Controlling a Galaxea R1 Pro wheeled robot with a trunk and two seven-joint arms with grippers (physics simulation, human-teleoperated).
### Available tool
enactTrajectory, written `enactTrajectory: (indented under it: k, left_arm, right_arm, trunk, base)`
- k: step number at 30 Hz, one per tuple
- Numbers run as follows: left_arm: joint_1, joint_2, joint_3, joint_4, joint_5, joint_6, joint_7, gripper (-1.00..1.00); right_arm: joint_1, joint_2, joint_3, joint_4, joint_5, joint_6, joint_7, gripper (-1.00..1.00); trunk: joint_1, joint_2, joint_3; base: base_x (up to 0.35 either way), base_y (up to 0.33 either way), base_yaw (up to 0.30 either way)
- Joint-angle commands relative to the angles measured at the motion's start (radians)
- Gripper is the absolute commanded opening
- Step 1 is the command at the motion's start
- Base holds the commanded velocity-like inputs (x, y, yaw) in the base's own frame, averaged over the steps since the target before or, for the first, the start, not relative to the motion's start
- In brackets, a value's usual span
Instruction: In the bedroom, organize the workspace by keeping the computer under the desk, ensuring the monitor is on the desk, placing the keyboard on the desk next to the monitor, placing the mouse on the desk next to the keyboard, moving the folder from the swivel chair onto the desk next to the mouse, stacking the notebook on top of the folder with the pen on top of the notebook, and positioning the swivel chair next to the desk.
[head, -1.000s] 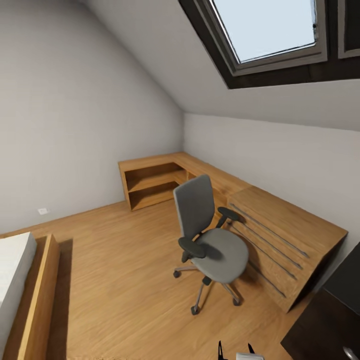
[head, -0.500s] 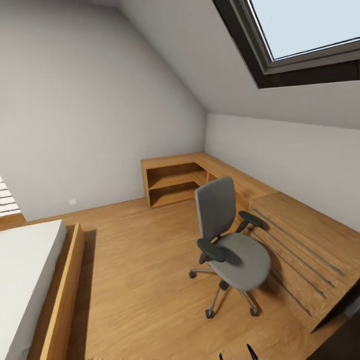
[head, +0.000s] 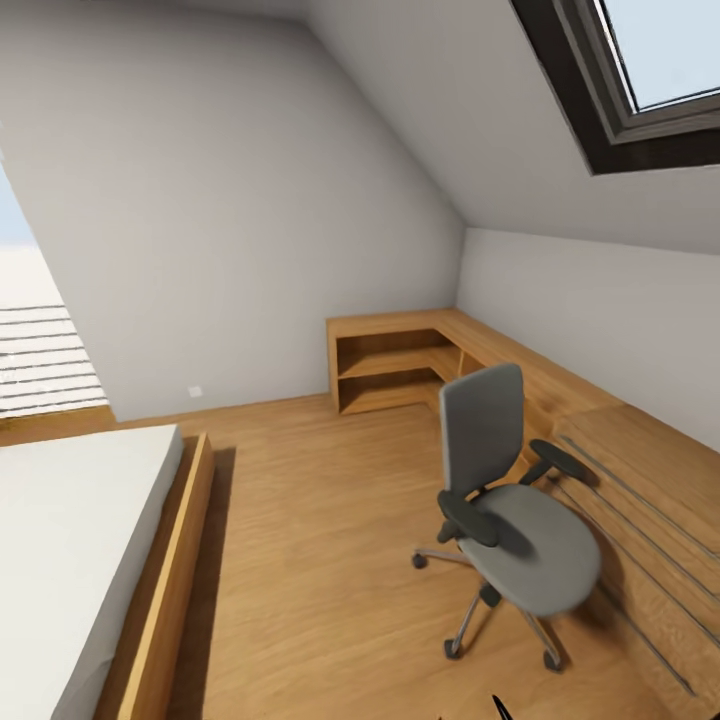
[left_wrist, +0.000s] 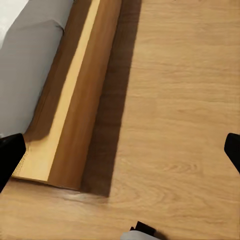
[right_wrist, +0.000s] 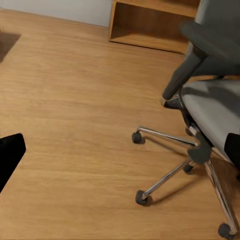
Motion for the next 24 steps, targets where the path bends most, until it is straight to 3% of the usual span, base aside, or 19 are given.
enactTrajectory:
  k: [1, 8, 14, 24]
  left_arm:
    - [0.0, -0.001, 0.004, -0.002, -0.003, 0.0, 0.001, 1.0]
    - [0.0, -0.001, 0.004, -0.002, -0.002, 0.001, 0.001, 1.0]
    - [0.0, -0.002, 0.004, -0.002, -0.003, -0.001, -0.001, 1.0]
    - [0.0, -0.002, 0.004, -0.002, -0.004, -0.001, 0.0, 1.0]
  right_arm:
    - [-0.001, 0.001, 0.009, 0.001, -0.01, -0.004, 0.0, 1.0]
    - [-0.001, 0.004, 0.01, 0.0, -0.01, -0.004, 0.001, 1.0]
    - [-0.001, 0.001, 0.008, -0.003, -0.01, -0.003, 0.002, 1.0]
    - [-0.001, 0.001, 0.009, -0.005, -0.009, -0.003, 0.006, 1.0]
  trunk:
    - [0.001, -0.001, -0.001]
    - [0.001, -0.001, -0.001]
    - [0.001, -0.001, -0.001]
    - [0.001, -0.001, -0.001]
  base:
    - [0.277, 0.075, 0.286]
    - [0.3, 0.081, 0.286]
    - [0.134, 0.028, 0.28]
    - [0.058, 0.016, 0.071]
